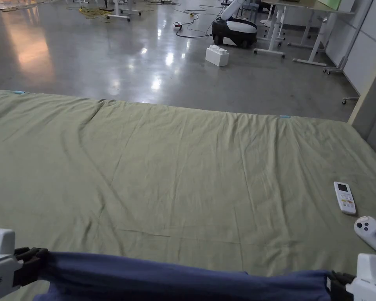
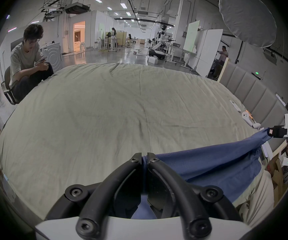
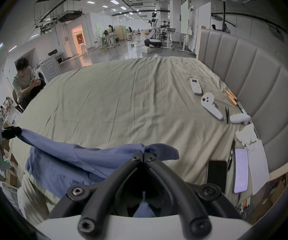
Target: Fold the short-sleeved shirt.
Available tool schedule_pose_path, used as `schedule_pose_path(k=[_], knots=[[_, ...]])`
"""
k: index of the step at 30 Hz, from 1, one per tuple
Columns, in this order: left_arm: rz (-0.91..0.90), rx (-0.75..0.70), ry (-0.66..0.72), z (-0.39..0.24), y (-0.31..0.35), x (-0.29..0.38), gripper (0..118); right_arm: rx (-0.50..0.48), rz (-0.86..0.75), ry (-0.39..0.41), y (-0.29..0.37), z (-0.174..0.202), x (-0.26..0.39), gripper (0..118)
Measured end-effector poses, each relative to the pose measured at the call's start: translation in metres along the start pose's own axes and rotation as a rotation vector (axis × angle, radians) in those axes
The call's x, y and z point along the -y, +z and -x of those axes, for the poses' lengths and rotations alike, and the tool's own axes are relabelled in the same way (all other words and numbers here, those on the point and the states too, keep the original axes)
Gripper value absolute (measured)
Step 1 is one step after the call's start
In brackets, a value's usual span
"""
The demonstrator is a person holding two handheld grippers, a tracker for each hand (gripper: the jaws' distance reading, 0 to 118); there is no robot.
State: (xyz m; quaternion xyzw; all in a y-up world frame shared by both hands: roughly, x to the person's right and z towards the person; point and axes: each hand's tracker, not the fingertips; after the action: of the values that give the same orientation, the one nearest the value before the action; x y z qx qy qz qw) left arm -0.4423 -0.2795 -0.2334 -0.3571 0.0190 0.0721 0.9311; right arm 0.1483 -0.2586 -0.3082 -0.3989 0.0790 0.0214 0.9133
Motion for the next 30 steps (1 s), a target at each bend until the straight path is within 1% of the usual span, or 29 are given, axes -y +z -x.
schedule_pose_path(k=[3, 6, 8, 10, 12, 14, 15, 17, 22, 24, 27, 30], knots=[[0.040, 0.003, -0.010, 0.001, 0.013, 0.020, 5, 0.001, 0.045, 0.019, 0.010, 0.002, 0.022, 1], [0.122, 0.006, -0.014, 0.002, 0.017, 0.042, 5, 0.009, 0.108, 0.034, 0.011, 0.001, 0.044, 1], [0.178, 0.001, -0.015, 0.004, 0.017, 0.056, 5, 0.009, 0.174, 0.062, 0.006, 0.001, 0.058, 1], [0.237, -0.001, -0.006, 0.006, 0.013, 0.067, 5, 0.016, 0.222, 0.064, 0.001, 0.002, 0.070, 1], [0.298, -0.008, 0.021, 0.009, 0.006, 0.077, 5, 0.028, 0.282, 0.099, -0.007, 0.005, 0.081, 1], [0.327, -0.013, 0.027, 0.006, -0.002, 0.086, 5, 0.028, 0.309, 0.098, -0.017, 0.008, 0.091, 1], [0.368, -0.025, 0.032, 0.005, -0.007, 0.090, 5, 0.042, 0.324, 0.105, -0.024, 0.009, 0.096, 1], [0.385, -0.031, 0.028, 0.004, -0.016, 0.095, 5, 0.057, 0.353, 0.120, -0.033, 0.013, 0.104, 1], [0.405, -0.057, 0.008, -0.006, -0.018, 0.093, 5, 0.094, 0.370, 0.136, -0.045, 0.017, 0.114, 1], [0.410, -0.059, -0.001, -0.006, -0.013, 0.090, 5, 0.111, 0.369, 0.155, -0.041, 0.019, 0.114, 1], [0.414, -0.058, -0.018, -0.008, -0.006, 0.089, 5, 0.119, 0.369, 0.165, -0.042, 0.018, 0.115, 1], [0.411, -0.057, -0.004, -0.008, -0.008, 0.093, 5, 0.124, 0.368, 0.175, -0.043, 0.021, 0.116, 1]])
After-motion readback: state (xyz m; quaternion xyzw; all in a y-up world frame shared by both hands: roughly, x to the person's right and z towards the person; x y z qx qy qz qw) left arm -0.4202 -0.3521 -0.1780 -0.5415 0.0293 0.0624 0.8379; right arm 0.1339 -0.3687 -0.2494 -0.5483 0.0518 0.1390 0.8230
